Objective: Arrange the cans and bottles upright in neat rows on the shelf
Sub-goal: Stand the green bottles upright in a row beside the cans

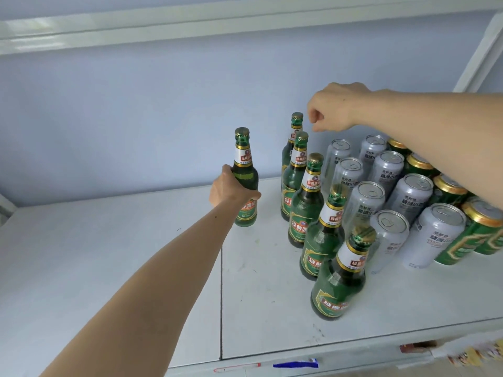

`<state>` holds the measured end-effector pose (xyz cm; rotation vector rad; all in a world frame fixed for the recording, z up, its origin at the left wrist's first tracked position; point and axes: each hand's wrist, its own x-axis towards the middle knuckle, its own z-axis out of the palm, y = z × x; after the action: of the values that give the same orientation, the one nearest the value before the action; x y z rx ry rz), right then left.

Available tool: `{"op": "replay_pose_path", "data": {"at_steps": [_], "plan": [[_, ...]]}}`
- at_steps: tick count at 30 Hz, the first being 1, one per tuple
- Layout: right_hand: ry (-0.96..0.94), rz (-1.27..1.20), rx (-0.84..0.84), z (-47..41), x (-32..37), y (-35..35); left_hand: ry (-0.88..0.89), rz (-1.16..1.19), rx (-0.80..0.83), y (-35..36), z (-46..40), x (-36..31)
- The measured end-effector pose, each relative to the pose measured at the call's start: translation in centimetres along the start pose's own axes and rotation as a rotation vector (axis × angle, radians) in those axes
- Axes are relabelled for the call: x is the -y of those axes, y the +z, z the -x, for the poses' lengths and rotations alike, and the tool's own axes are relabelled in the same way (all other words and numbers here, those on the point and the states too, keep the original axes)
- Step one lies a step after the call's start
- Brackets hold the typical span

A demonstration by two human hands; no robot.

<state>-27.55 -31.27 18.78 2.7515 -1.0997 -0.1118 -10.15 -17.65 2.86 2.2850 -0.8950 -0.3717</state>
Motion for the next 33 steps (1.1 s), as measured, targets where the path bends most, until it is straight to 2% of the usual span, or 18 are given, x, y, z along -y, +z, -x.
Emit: {"op": "replay_pose_path", "data": {"at_steps": [6, 16, 21, 24, 29, 33], "plan": [[0.016, -0.008, -0.011, -4.5, -0.9, 1.3, -0.025, 0.029, -0.033, 0.9, -3.2, -0.9], [-0.024, 0.047, 0.098, -10.0, -0.4, 3.1, -0.069, 0.003, -0.055, 2.3, -6.3, -0.2], [0.047, -0.186, 0.180, -11.3, -0.5, 4.1, -0.090, -0.007, -0.055, 3.0, -6.5, 0.4], [0.076, -0.321, 0.144, -12.0, -0.3, 4.6, -0.118, -0.013, -0.050, 3.4, -6.7, 1.0], [0.031, -0.342, 0.118, -11.9, -0.4, 5.0, -0.130, 0.023, -0.066, 3.6, -6.9, 1.6], [-0.031, -0.328, 0.099, -11.2, -0.3, 5.3, -0.108, 0.022, -0.021, 3.7, -6.8, 1.8]]}}
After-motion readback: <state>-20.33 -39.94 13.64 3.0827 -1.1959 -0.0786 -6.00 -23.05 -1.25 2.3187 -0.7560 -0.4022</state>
